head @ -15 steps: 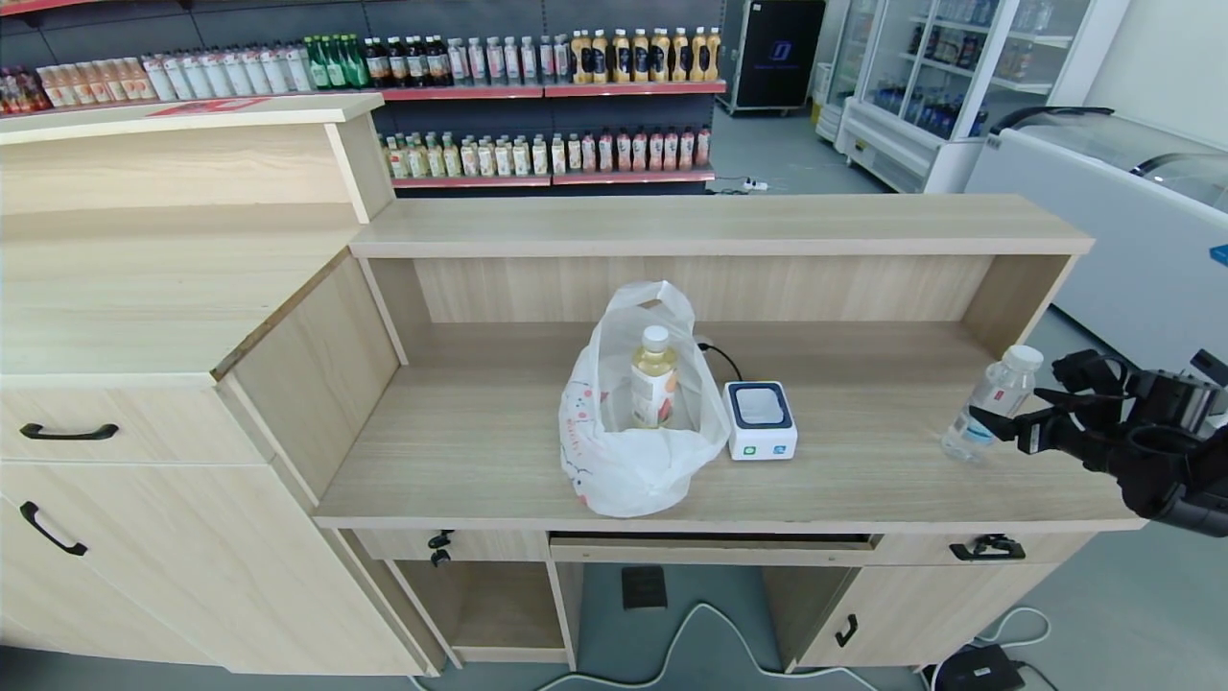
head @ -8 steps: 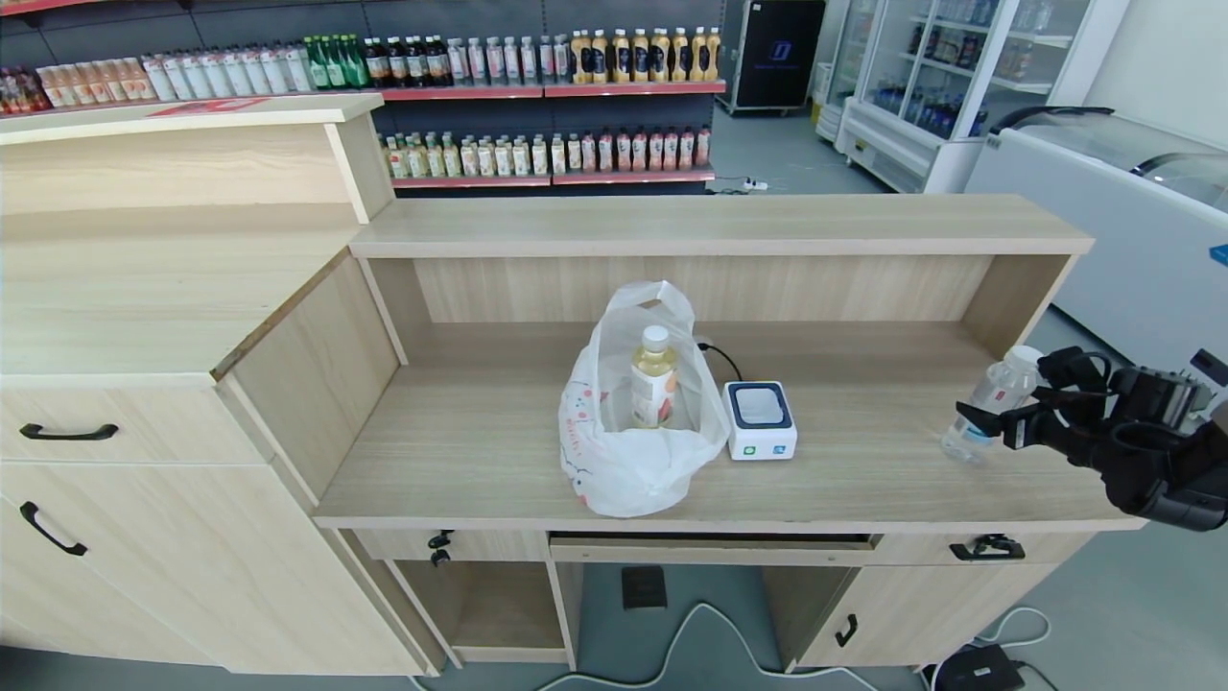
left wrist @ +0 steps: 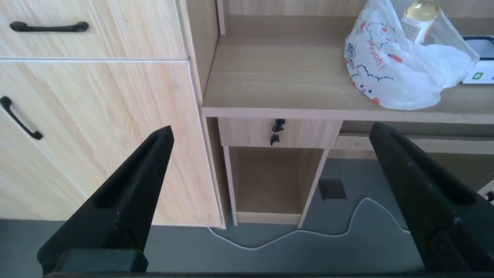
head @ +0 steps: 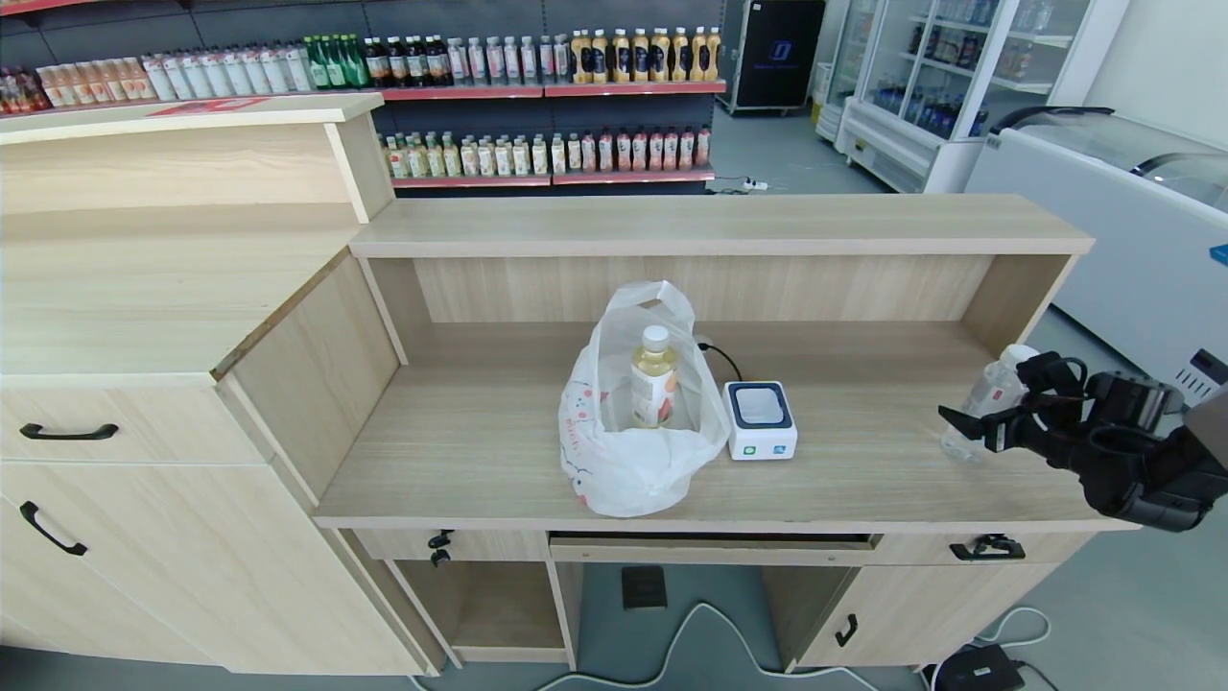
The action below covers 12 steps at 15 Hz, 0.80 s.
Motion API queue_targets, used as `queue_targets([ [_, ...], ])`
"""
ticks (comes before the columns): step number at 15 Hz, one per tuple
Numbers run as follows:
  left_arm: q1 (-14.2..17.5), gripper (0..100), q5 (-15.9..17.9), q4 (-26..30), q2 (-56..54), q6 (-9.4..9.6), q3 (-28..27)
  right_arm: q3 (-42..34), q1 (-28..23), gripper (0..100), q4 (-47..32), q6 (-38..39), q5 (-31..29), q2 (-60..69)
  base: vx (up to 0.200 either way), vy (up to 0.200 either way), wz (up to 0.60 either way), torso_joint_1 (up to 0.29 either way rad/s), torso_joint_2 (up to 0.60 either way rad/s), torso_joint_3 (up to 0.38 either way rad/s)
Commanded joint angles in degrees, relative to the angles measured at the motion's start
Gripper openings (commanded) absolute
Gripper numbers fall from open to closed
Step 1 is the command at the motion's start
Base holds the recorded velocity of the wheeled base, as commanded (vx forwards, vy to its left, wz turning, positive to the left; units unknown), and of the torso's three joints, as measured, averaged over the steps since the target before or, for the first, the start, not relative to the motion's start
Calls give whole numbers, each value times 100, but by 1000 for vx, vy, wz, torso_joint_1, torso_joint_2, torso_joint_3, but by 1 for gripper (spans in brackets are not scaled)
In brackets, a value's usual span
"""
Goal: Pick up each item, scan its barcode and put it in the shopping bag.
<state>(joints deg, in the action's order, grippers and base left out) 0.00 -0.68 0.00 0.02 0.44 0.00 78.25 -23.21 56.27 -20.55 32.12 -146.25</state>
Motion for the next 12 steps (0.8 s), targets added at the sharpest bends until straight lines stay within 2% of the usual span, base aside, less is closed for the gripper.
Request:
queue_targets([
  [1, 0, 100, -11, 0, -2, 0, 0, 50, 36, 100, -2, -1, 5, -88, 0, 0, 0, 0, 0, 0],
  [5, 0, 100, -2, 0, -2, 0, 0, 164, 45, 100, -29, 78, 5, -114, 0, 0, 0, 0, 0, 0],
  [6, 0, 100, -2, 0, -2, 0, 0, 199, 45, 0, -37, 104, 5, -114, 0, 0, 0, 0, 0, 0],
  [12, 0, 100, -2, 0, -2, 0, 0, 278, -52, 0, -37, 183, -4, -35, 0, 0, 0, 0, 0, 0],
])
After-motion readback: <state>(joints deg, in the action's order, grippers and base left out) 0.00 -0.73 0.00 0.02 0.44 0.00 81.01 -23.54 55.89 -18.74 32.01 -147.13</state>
